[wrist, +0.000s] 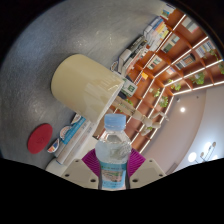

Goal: Pour water

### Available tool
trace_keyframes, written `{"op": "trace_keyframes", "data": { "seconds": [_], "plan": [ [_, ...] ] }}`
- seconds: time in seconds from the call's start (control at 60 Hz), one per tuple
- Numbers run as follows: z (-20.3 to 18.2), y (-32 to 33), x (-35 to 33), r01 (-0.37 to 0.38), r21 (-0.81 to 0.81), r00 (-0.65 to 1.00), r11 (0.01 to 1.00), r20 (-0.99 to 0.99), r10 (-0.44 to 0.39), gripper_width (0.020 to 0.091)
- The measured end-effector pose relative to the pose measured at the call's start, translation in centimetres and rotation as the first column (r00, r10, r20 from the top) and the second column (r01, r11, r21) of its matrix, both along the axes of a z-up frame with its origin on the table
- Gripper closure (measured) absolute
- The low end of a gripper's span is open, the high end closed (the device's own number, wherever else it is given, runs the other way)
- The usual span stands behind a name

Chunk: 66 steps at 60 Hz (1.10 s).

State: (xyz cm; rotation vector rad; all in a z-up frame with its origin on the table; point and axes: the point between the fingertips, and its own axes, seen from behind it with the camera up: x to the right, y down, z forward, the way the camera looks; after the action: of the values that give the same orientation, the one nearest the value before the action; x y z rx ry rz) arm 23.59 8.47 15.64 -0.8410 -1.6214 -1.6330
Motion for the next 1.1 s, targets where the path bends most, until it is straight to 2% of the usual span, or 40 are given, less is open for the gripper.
{"op": "trace_keyframes", "data": {
  "seconds": [0.1,0.2,0.283,0.35,0.45,0.55,0.667,0.783,0.9,1.05,1.1],
  "plan": [
    [-0.1,0.2,0.0,0.009,-0.002,0.999,1.0,0.034,-0.009,0.0799],
    [-0.6,0.3,0.2,0.019,-0.017,1.0,1.0,-0.019,-0.02,0.0798],
    [-0.7,0.0,0.3,0.015,-0.038,0.987,0.999,-0.157,-0.021,0.0797],
    [-0.8,-0.5,0.9,0.024,-0.088,0.931,0.996,-0.362,-0.054,0.0798],
    [-2.5,-1.3,1.9,0.036,-0.213,0.664,0.976,-0.725,-0.182,0.0798],
    [-2.9,-2.1,2.3,-0.095,-0.324,0.236,0.941,-0.926,-0.295,0.0797],
    [-4.0,-2.0,3.3,-0.208,-0.326,-0.198,0.922,-0.909,-0.366,0.0797],
    [-4.6,-1.3,4.6,-0.259,-0.285,-0.432,0.923,-0.82,-0.375,0.0798],
    [-5.3,-1.0,4.9,-0.282,-0.259,-0.509,0.924,-0.776,-0.373,0.0798],
    [-7.6,-0.8,4.6,-0.276,-0.263,-0.471,0.924,-0.801,-0.369,0.0793],
    [-7.4,-0.8,4.6,-0.272,-0.238,-0.457,0.932,-0.821,-0.343,0.0797]
  ]
}}
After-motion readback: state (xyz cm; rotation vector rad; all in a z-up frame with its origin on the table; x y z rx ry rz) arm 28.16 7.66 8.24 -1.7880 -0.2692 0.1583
